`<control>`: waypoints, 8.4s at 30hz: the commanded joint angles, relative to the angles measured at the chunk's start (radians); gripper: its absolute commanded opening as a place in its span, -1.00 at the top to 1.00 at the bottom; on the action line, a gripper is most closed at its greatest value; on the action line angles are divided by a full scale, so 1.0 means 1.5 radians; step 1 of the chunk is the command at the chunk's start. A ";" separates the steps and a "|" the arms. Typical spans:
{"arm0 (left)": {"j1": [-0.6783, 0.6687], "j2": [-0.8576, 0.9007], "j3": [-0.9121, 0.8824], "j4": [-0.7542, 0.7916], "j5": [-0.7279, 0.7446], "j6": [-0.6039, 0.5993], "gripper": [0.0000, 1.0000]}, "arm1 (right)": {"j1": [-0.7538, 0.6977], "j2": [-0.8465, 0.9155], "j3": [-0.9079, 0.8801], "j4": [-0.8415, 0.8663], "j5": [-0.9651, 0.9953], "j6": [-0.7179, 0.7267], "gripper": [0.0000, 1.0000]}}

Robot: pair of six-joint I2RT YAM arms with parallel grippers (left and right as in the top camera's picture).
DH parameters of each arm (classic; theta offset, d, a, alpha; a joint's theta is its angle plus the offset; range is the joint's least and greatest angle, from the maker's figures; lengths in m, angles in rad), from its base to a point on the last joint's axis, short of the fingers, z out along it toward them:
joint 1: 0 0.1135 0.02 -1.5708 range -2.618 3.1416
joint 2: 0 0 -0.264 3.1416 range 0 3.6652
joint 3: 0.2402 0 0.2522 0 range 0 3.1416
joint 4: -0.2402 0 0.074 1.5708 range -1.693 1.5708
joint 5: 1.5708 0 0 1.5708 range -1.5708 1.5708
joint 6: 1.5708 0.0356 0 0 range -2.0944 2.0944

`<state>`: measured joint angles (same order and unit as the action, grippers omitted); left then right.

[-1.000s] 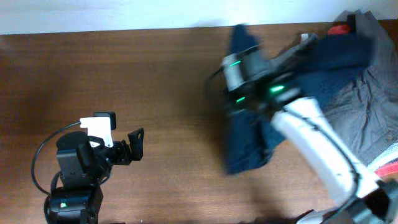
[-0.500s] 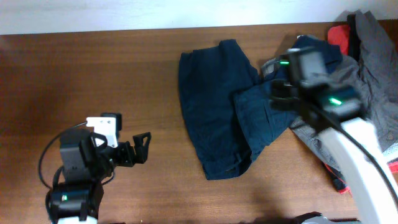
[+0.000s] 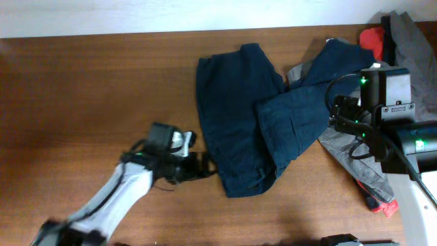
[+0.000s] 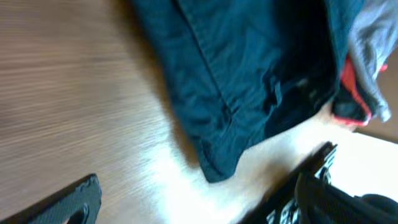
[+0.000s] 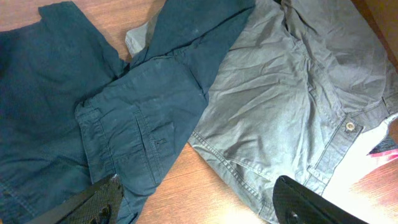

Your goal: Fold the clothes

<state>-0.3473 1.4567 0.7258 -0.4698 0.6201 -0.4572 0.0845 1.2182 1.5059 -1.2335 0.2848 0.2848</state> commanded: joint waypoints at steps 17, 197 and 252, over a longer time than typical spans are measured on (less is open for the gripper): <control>-0.161 0.159 0.008 0.195 -0.066 -0.221 0.99 | -0.006 0.001 0.003 -0.011 0.010 0.003 -0.61; 0.187 -0.246 -0.006 -0.425 -0.799 -0.284 0.98 | 0.140 0.524 -0.016 0.282 -0.388 -0.362 -0.79; 0.187 0.227 0.347 0.045 -0.187 0.255 -0.47 | 0.078 0.245 -0.020 -0.043 -0.115 0.039 -0.98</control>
<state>-0.0689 1.6741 1.1610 -0.3992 0.2565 -0.1574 0.2089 1.6470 1.4750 -1.2949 0.1108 0.3405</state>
